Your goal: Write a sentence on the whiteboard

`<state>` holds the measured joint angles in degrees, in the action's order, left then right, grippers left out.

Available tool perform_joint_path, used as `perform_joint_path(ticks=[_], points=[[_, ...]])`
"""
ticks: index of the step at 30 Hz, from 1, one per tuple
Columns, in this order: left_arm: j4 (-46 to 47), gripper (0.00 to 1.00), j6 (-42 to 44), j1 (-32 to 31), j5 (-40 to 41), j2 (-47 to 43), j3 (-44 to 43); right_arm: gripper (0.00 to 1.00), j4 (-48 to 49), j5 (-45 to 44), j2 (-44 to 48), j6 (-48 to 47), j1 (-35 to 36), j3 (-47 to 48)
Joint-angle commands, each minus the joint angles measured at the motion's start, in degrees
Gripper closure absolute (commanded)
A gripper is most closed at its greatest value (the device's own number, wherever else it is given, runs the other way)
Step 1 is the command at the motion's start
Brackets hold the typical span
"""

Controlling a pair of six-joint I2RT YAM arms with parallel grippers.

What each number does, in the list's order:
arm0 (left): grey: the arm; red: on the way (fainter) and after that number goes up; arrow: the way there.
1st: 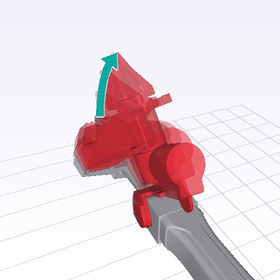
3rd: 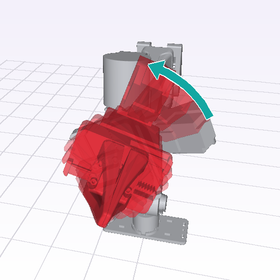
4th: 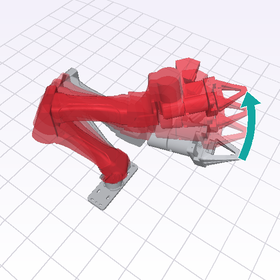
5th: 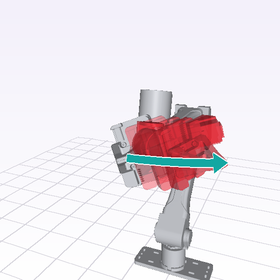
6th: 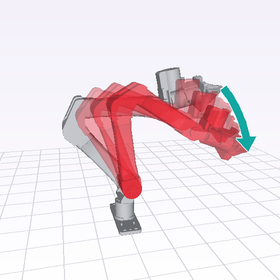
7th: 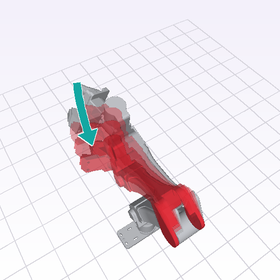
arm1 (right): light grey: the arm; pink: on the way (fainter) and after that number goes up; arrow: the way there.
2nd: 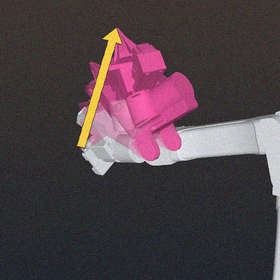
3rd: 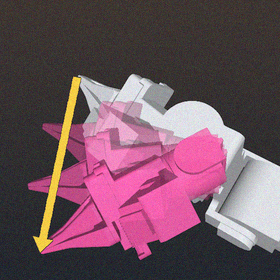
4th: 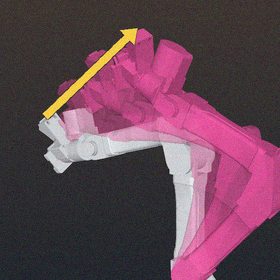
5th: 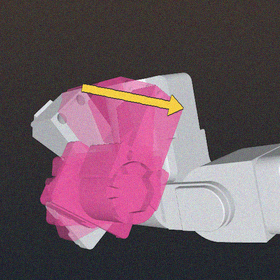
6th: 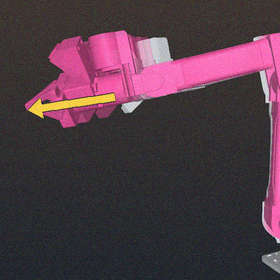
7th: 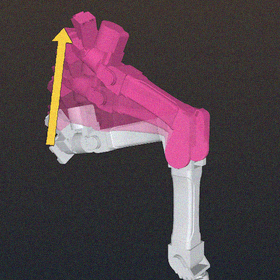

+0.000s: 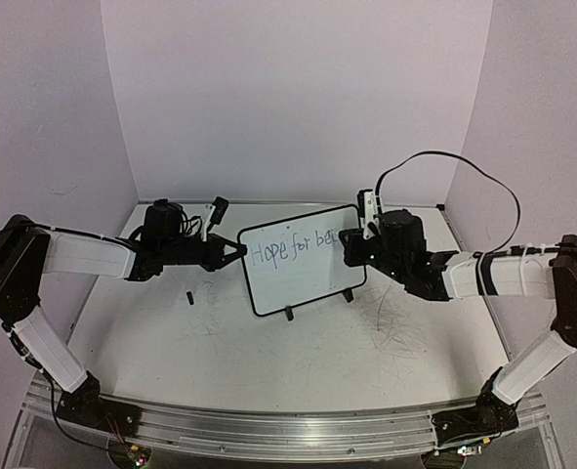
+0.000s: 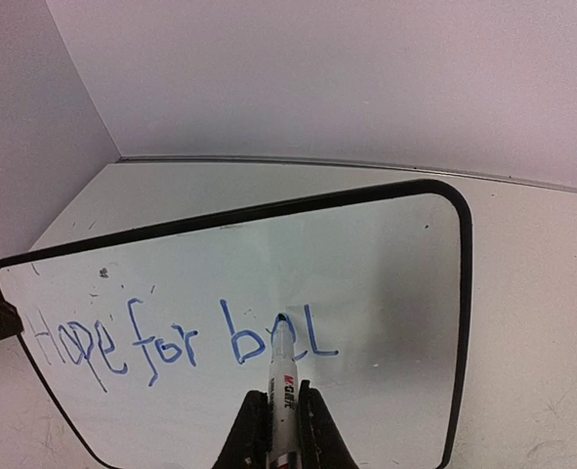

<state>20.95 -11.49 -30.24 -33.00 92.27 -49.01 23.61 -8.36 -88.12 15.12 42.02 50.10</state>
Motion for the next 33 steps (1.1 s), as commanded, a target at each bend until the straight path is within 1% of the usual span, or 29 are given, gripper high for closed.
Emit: perform_joint_path(ticks=[1,8,12,15,16,19,20,25,33], points=[[-2.6,1.0,3.6,0.3,3.3,-1.1,0.3,1.0,2.2,-1.2,-1.6,0.1,-0.3,2.6],[-2.7,1.0,3.7,0.3,3.2,-0.8,0.2,1.0,0.7,-3.6,-2.4,0.5,-0.3,2.7],[-2.7,1.0,3.8,0.3,3.1,-0.7,0.1,1.0,-0.6,-7.9,-2.1,1.3,-0.3,2.6],[-2.8,1.0,3.8,0.3,3.1,-0.6,0.1,1.0,-0.5,-11.2,0.4,2.0,-0.3,0.9],[-2.8,1.0,3.8,0.3,3.1,-0.5,0.1,1.0,0.2,-10.3,1.7,1.7,-0.3,0.1],[-2.8,1.0,3.8,0.3,3.2,-0.6,0.2,1.0,3.0,-3.7,5.7,-0.1,-0.2,-2.4],[-2.8,1.0,3.8,0.3,3.2,-0.6,0.2,1.0,3.0,-3.0,6.0,-0.6,-0.3,-2.4],[-2.8,1.0,3.8,0.3,3.1,-0.5,0.1,1.0,2.2,-1.2,5.0,-0.5,-2.5,-2.1],[-2.8,1.0,3.7,0.3,3.3,-1.0,0.4,1.0,3.1,-1.0,2.0,-1.0,-2.6,0.7]])
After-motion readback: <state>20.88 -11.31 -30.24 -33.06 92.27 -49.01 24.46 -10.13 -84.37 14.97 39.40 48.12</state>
